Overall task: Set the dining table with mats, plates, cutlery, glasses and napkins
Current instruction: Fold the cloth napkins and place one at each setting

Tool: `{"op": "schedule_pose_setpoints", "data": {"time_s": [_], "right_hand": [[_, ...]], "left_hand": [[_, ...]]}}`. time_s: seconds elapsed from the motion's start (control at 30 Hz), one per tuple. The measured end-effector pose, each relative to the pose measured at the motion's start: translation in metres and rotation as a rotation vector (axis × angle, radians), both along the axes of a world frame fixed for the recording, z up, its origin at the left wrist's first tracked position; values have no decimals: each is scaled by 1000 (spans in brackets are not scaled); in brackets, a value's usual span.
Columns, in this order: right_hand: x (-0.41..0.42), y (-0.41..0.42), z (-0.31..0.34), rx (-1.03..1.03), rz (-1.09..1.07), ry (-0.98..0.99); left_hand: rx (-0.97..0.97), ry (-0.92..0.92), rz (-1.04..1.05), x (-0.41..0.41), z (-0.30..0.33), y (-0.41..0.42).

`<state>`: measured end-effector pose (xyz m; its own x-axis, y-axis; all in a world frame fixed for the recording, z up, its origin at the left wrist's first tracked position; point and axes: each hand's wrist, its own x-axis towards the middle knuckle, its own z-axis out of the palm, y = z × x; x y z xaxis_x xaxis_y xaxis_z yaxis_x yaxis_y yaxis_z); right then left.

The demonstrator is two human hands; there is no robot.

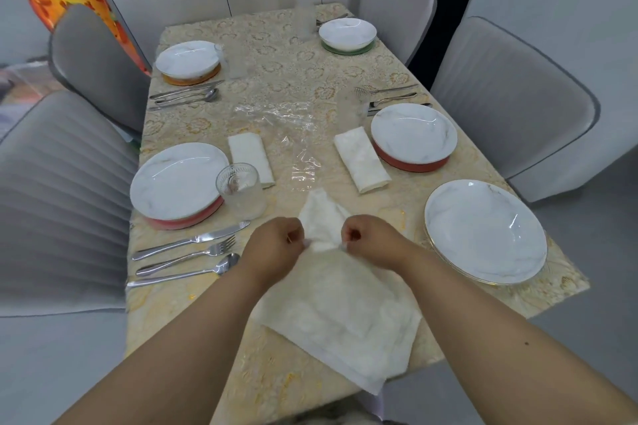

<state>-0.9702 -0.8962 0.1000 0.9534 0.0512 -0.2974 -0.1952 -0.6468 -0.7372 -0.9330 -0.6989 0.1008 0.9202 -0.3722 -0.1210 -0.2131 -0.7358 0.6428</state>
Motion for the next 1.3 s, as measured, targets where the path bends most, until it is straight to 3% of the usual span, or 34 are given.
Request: {"op": "schedule_pose_setpoints", "data": {"time_s": [0.17,0.27,0.47,0.63,0.77,0.97,1.17,1.3], "right_hand": [[14,-8,49,359,-187,-44],[11,-9,60,401,-157,-69],[-3,-3,64,416,-129,-132],[-3,0,81,531,-143,-251],[2,0,101,561,-301,-352],[8,-1,105,454,-353,-350],[21,10,155,543,-378,-496],[22,9,170,615,-259,-521]], "left_hand": [[-337,71,140,19,41,-4],[-502,79,193,28,73,-12],[-627,106,137,28,118,-24],[-595,75,40,25,137,-25],[-525,79,40,21,142,-14],[-45,125,-213,16,126,18],[-405,-94,32,14,164,20],[-473,-90,3,4,171,15]]}}
